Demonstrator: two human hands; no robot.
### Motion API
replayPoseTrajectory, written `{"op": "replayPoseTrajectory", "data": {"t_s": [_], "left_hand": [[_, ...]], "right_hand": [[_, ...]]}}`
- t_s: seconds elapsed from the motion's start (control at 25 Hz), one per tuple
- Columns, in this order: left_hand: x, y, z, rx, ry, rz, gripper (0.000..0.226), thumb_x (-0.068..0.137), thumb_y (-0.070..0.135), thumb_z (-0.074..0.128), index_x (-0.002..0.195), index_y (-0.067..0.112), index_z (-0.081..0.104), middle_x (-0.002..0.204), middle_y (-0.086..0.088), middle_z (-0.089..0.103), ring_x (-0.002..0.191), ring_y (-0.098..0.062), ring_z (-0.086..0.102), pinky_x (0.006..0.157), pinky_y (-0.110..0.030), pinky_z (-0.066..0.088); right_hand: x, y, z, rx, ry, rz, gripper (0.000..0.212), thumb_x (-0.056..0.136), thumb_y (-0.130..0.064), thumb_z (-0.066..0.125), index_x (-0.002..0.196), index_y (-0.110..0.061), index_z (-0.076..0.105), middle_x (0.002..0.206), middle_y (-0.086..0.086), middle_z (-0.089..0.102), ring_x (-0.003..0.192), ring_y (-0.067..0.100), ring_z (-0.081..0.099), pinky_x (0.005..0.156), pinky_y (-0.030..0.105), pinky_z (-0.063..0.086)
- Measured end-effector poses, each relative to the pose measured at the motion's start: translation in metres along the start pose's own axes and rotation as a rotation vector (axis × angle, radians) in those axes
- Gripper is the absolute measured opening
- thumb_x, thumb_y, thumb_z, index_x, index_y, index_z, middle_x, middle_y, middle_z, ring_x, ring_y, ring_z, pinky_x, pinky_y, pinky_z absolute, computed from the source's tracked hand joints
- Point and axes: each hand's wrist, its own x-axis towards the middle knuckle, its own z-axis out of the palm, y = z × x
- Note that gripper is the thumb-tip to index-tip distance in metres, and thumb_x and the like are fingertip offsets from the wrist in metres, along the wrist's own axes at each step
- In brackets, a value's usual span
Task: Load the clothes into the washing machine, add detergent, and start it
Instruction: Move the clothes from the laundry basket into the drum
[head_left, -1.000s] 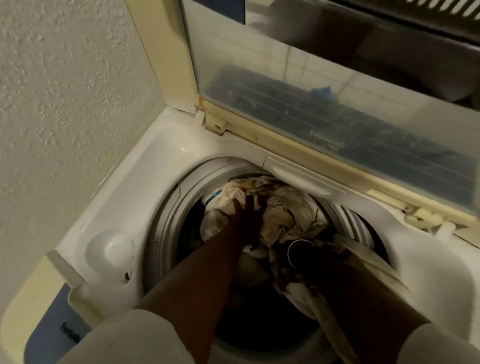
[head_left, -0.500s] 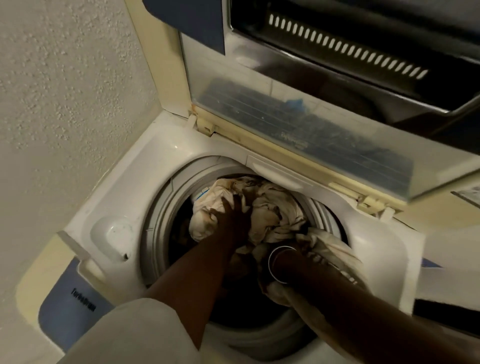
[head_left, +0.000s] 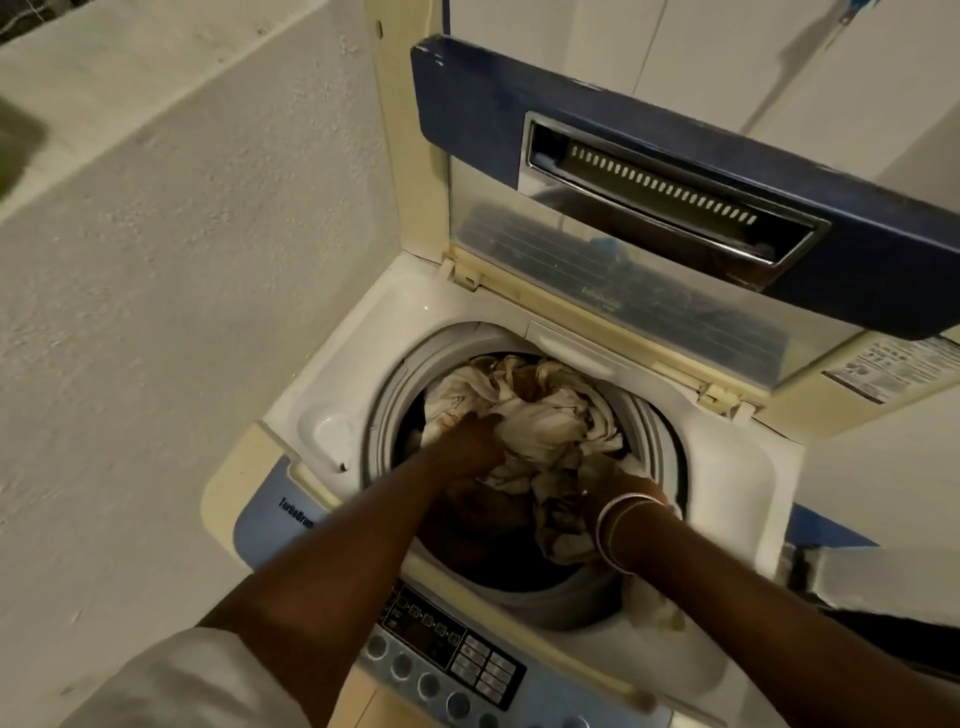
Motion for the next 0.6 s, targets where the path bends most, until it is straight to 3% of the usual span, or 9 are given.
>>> {"op": "replayPoseTrajectory", "data": {"t_s": [0.12,0.16,0.24,0.28,0.32,0.36,0.44,0.52,0.6], "left_hand": [[-0.012,-0.012,-0.009,-0.015,-0.033,-0.165,0.047,0.101,0.018,0.05,0.145,0.003,0.042,0.151,-0.018,0.04,0.141,-0.032,0.037,0.112,-0.028,0.025],[-0.015,-0.013,-0.016,-0.071,0.009,-0.215,0.042,0.103,0.018,0.046,0.141,0.001,0.047,0.147,-0.019,0.046,0.136,-0.032,0.043,0.111,-0.03,0.03],[-0.018,-0.016,-0.024,-0.169,0.13,-0.271,0.035,0.102,0.017,0.042,0.127,0.0,0.059,0.13,-0.021,0.06,0.118,-0.033,0.058,0.102,-0.038,0.047],[-0.018,-0.017,-0.027,-0.266,0.196,-0.295,0.034,0.101,0.018,0.042,0.122,0.003,0.064,0.122,-0.019,0.065,0.108,-0.032,0.063,0.095,-0.039,0.053],[-0.018,-0.02,-0.029,-0.374,0.262,-0.311,0.034,0.099,0.019,0.042,0.119,0.007,0.066,0.118,-0.016,0.067,0.102,-0.03,0.065,0.089,-0.037,0.055],[-0.019,-0.019,-0.03,-0.425,0.313,-0.294,0.033,0.098,0.02,0.042,0.117,0.01,0.067,0.117,-0.013,0.068,0.1,-0.029,0.066,0.086,-0.034,0.055],[-0.02,-0.013,-0.029,-0.354,0.337,-0.187,0.032,0.1,0.019,0.043,0.123,0.01,0.064,0.125,-0.013,0.064,0.113,-0.03,0.061,0.092,-0.03,0.049],[-0.02,-0.008,-0.025,-0.135,0.287,-0.011,0.048,0.099,0.03,0.052,0.144,0.014,0.046,0.145,-0.013,0.048,0.134,-0.03,0.046,0.109,-0.034,0.038],[-0.014,-0.009,-0.014,0.17,0.087,0.076,0.093,0.088,0.042,0.068,0.157,0.021,0.009,0.162,-0.014,0.014,0.15,-0.034,0.013,0.12,-0.048,0.019]], "right_hand": [[0.019,-0.02,-0.007,-0.012,-0.141,-0.17,0.05,0.091,-0.038,0.065,0.134,-0.014,0.056,0.135,0.012,0.058,0.12,0.029,0.057,0.1,0.038,0.048],[0.026,-0.032,-0.012,0.097,-0.107,-0.221,0.045,0.092,-0.037,0.065,0.129,-0.013,0.061,0.131,0.012,0.061,0.116,0.029,0.06,0.097,0.036,0.049],[0.04,-0.053,-0.016,0.615,0.03,-0.256,0.03,0.089,-0.029,0.07,0.113,-0.012,0.069,0.113,0.012,0.069,0.101,0.029,0.067,0.08,0.032,0.052],[0.049,-0.061,-0.016,0.944,0.093,-0.381,0.022,0.089,-0.027,0.07,0.108,-0.015,0.069,0.105,0.01,0.071,0.092,0.028,0.068,0.074,0.033,0.052],[0.057,-0.068,-0.01,1.24,0.019,-0.322,0.017,0.094,-0.025,0.063,0.11,-0.019,0.066,0.105,0.009,0.069,0.092,0.027,0.067,0.075,0.035,0.051],[0.06,-0.074,-0.002,1.307,0.031,-0.249,0.019,0.098,-0.02,0.056,0.116,-0.02,0.061,0.112,0.01,0.065,0.099,0.028,0.064,0.079,0.037,0.049],[0.074,-0.075,0.014,1.008,0.327,-0.188,0.037,0.094,-0.013,0.06,0.131,-0.014,0.054,0.127,0.015,0.059,0.118,0.032,0.057,0.091,0.034,0.045],[0.088,-0.063,0.026,0.67,0.576,-0.139,0.07,0.083,-0.035,0.068,0.145,-0.017,0.042,0.143,0.018,0.047,0.134,0.039,0.043,0.104,0.041,0.04],[0.099,-0.046,0.024,0.416,0.512,-0.024,0.109,0.074,-0.061,0.07,0.157,-0.03,0.006,0.162,0.017,0.003,0.148,0.045,0.007,0.111,0.061,0.027]]}}
